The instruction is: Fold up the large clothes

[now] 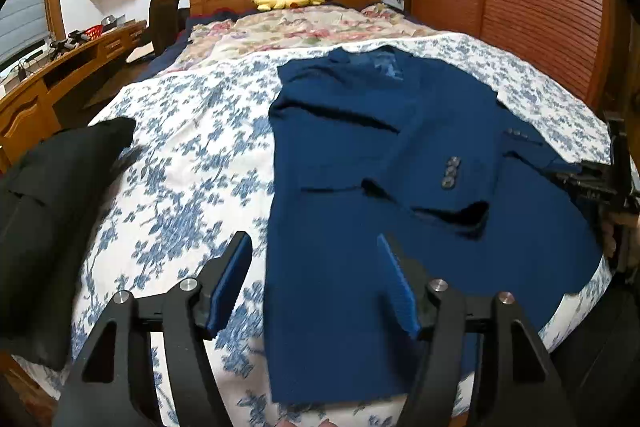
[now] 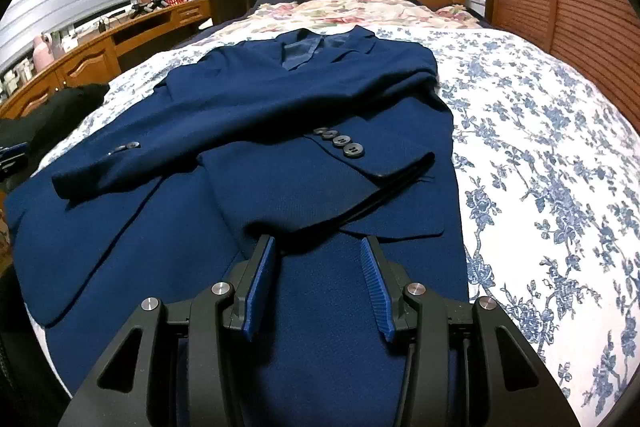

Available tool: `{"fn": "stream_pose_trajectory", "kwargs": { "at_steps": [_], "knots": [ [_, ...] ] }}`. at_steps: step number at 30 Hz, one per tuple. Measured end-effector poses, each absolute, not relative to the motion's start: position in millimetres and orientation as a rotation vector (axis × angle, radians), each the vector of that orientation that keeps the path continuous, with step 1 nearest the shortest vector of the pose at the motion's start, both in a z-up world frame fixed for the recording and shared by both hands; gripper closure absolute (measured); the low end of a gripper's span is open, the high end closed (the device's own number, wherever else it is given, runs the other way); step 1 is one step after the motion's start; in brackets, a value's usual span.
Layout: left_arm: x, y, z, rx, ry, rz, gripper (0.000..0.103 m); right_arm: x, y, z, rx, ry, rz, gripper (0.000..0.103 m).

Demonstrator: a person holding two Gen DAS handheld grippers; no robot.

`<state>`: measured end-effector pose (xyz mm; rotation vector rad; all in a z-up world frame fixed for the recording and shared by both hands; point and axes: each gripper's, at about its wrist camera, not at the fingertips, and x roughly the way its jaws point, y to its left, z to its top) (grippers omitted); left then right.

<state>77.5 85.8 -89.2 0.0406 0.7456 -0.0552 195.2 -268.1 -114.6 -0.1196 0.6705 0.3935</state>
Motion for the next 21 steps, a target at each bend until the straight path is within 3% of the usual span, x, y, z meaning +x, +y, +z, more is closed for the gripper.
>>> {"fn": "stream_pose_trajectory", "kwargs": {
  "at_steps": [19,21],
  "knots": [
    [63.6,104.1,-113.9,-0.005,0.788,-0.015,0.038,194.8,-269.9,-114.2,-0.134,0.667,0.386,0.057],
    [61.4,106.0,-115.9,-0.027,0.792,-0.032,0.045,195.3,-270.5,-114.2,-0.136,0.667,0.386,0.057]
  ]
}}
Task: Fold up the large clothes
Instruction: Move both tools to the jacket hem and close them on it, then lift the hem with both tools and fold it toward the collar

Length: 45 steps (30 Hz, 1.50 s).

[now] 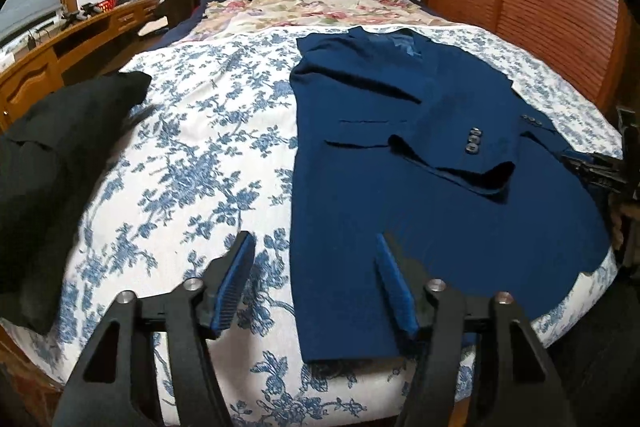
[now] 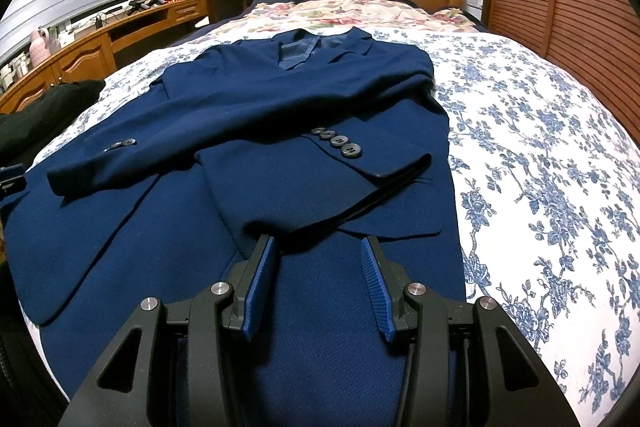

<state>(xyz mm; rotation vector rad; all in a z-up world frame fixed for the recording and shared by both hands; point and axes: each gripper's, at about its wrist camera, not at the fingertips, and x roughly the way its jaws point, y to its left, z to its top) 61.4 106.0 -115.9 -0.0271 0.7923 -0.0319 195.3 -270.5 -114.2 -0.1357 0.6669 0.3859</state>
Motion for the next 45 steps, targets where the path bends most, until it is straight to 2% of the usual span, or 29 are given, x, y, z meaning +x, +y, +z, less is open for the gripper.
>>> {"fn": "stream_pose_trajectory", "kwargs": {
  "at_steps": [2,5,10,13,16,28,30,34,36,38,39,42,45],
  "knots": [
    [59.9,107.0,-117.9,-0.043,0.796,-0.041,0.054,195.0,-271.0,-114.0,-0.137,0.666,0.385,0.056],
    [57.2,106.4,-120.3,-0.047,0.799,-0.047,0.058,193.4,-273.1,-111.2,-0.136,0.673,0.377,0.056],
    [51.0,105.4,-120.7,-0.059,0.801,-0.062,0.059,174.4,-284.5,-100.4,-0.135,0.683,0.355,0.055],
    [45.9,106.6,-120.7,-0.066,0.802,-0.071,0.059,154.8,-298.7,-97.2,-0.108,0.697,0.351,0.044],
    [40.2,108.2,-119.4,-0.071,0.799,-0.074,0.059,136.7,-313.9,-93.3,-0.105,0.708,0.318,0.039],
    [16.7,109.7,-121.9,-0.116,0.786,-0.106,0.059,101.6,-328.8,-89.1,-0.162,0.788,0.282,0.039],
    [15.6,108.6,-121.5,-0.121,0.783,-0.115,0.065,97.6,-326.3,-89.6,-0.161,0.796,0.307,0.039],
    [16.5,108.8,-121.3,-0.136,0.782,-0.123,0.070,91.6,-321.0,-92.9,-0.175,0.809,0.343,0.039],
    [17.0,109.4,-120.8,-0.142,0.780,-0.124,0.077,91.4,-318.8,-94.0,-0.173,0.810,0.356,0.040],
    [17.7,109.4,-119.1,-0.139,0.780,-0.117,0.089,93.1,-316.4,-96.2,-0.170,0.811,0.373,0.048],
    [18.0,109.6,-118.2,-0.137,0.779,-0.114,0.091,93.5,-316.1,-95.8,-0.173,0.808,0.376,0.056],
    [17.9,109.8,-108.3,-0.137,0.763,-0.112,0.097,97.3,-320.3,-90.8,-0.160,0.793,0.375,0.091],
    [16.0,109.6,-91.4,-0.136,0.723,-0.109,0.098,98.5,-326.6,-81.0,-0.121,0.765,0.399,0.095]
  ]
}}
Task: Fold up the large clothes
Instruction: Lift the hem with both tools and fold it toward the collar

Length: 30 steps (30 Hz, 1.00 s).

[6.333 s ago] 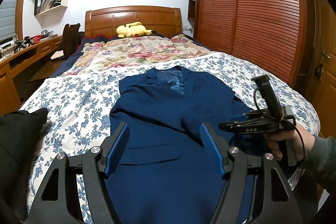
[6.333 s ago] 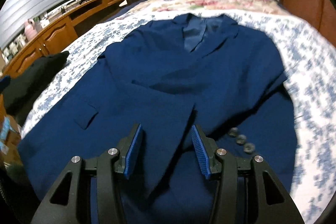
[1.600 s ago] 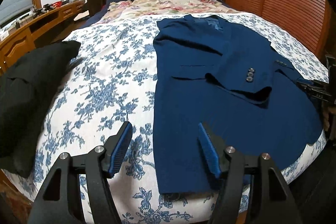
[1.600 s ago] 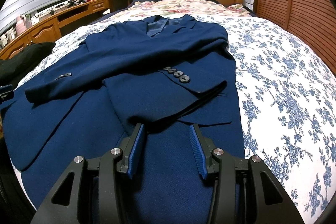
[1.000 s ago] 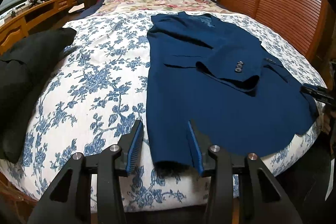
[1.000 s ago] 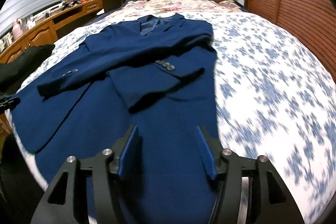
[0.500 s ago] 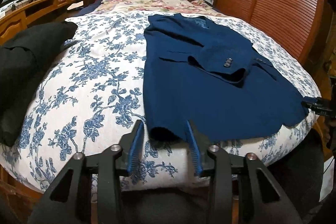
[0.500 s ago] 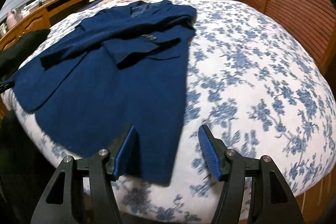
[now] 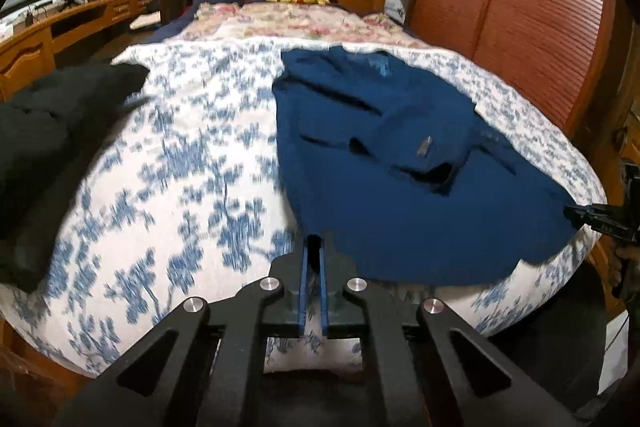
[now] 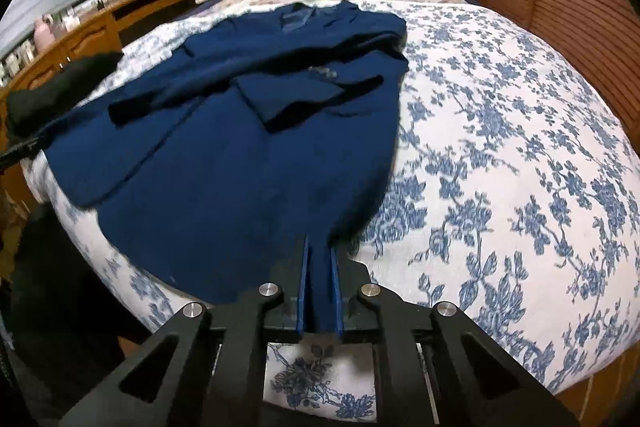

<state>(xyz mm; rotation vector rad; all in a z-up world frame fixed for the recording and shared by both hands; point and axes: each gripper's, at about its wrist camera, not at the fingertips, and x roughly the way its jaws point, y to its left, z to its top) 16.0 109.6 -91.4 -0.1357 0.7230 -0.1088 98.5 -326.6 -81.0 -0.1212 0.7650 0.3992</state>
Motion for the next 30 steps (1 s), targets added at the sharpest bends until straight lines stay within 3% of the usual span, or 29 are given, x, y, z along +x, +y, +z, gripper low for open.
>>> {"fn": "stream_pose_trajectory", "kwargs": {
  "at_steps": [14,30],
  "knots": [
    [-9.5,89.4,24.9,-0.091,0.489,-0.157,0.099,49.2,-344.4,31.1,-0.033,0.514,0.450,0.100],
    [-61.5,81.3,131.8,-0.008,0.274,-0.170,0.099,-65.2,-375.7,116.2,-0.108,0.304,0.451,0.101]
  ]
}}
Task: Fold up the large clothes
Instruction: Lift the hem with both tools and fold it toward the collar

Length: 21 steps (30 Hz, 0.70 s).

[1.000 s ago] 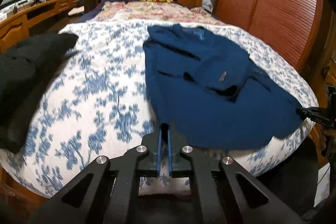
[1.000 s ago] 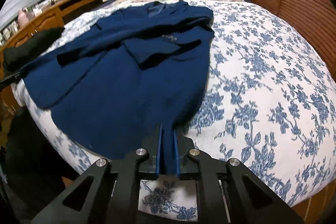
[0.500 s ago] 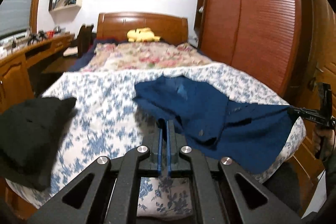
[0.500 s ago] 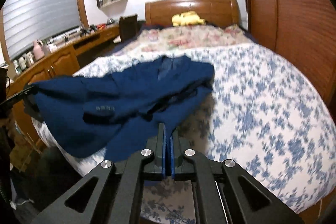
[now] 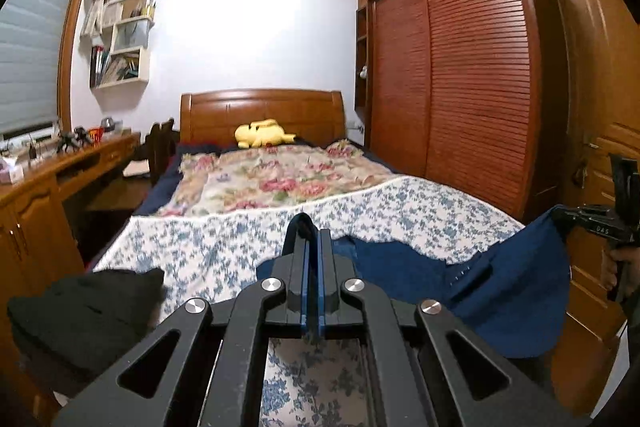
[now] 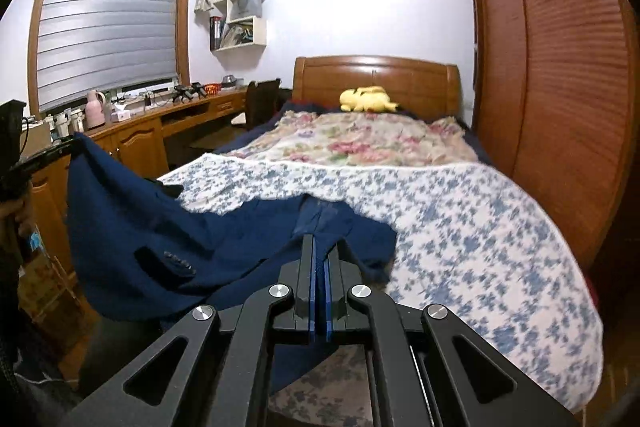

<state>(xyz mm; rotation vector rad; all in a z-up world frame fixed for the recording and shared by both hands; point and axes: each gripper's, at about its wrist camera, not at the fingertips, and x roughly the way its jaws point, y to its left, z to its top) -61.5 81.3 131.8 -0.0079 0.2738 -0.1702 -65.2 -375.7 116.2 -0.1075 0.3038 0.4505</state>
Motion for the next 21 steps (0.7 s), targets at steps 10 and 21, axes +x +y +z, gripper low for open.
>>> {"fn": "stream_pose_trajectory", "kwargs": {
  "at_steps": [10,21],
  "knots": [
    [-88.8,83.7,168.2,-0.011,0.173,-0.181,0.099,-112.1,-390.3,136.1,-0.135,0.193,0.447,0.101],
    [-4.0,92.8,119.2,-0.038,0.313,-0.114,0.099,-40.5,-350.6,80.6,-0.221,0.311,0.365,0.100]
  ]
}}
